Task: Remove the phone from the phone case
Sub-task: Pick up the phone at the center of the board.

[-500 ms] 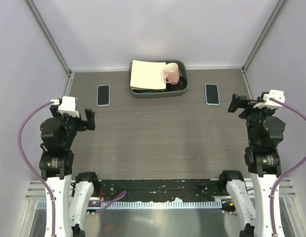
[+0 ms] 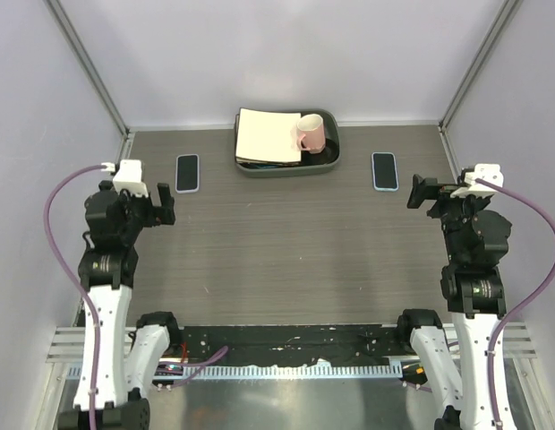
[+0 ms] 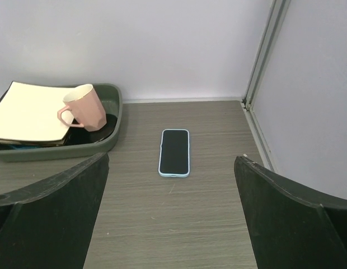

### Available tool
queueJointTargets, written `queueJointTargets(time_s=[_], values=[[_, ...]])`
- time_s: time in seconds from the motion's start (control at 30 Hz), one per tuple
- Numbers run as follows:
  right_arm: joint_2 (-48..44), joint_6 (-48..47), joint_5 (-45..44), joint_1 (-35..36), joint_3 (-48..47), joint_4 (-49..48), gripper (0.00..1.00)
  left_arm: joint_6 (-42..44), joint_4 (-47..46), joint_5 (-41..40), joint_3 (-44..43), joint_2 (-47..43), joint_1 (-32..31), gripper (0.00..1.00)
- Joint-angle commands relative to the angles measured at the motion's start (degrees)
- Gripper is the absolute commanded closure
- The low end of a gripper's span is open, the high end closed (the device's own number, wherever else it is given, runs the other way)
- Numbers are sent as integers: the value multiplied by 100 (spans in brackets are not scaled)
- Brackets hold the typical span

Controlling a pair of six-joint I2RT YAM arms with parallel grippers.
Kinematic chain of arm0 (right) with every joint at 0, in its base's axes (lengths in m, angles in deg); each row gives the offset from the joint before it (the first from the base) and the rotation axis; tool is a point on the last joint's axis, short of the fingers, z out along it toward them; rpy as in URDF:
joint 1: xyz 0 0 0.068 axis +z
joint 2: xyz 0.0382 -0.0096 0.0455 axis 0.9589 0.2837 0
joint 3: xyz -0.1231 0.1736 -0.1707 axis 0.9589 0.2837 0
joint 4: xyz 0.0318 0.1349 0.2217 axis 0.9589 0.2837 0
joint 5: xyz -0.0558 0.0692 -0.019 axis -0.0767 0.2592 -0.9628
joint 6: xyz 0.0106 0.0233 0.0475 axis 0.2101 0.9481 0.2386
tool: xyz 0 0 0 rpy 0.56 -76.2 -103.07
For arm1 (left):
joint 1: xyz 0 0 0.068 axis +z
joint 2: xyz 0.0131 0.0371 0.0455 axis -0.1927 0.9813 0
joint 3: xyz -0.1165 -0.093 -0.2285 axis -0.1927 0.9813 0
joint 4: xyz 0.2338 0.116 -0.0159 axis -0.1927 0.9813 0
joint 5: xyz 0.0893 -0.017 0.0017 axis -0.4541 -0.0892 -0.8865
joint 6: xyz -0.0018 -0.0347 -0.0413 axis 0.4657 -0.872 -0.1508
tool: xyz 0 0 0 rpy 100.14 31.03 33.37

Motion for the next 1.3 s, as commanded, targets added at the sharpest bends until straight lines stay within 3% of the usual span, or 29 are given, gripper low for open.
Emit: queueJointTargets(time_s=[0.0,0.3,0.73,1.27], values=[[-70,-259,398,8,52,-220,0,-176,-269,-76,-312,879,37,0],[-35,-435,591,17,149,-211,0,-184,-1139,-568,-584,2839,-218,0],[97,-575,767,-18,245,-203,1,-536,-1509,-656,-1989,5361,-473,0],[238,-637,934,-167,254,-159,1,-721,10,-1280,-4284,7648,-499,0]])
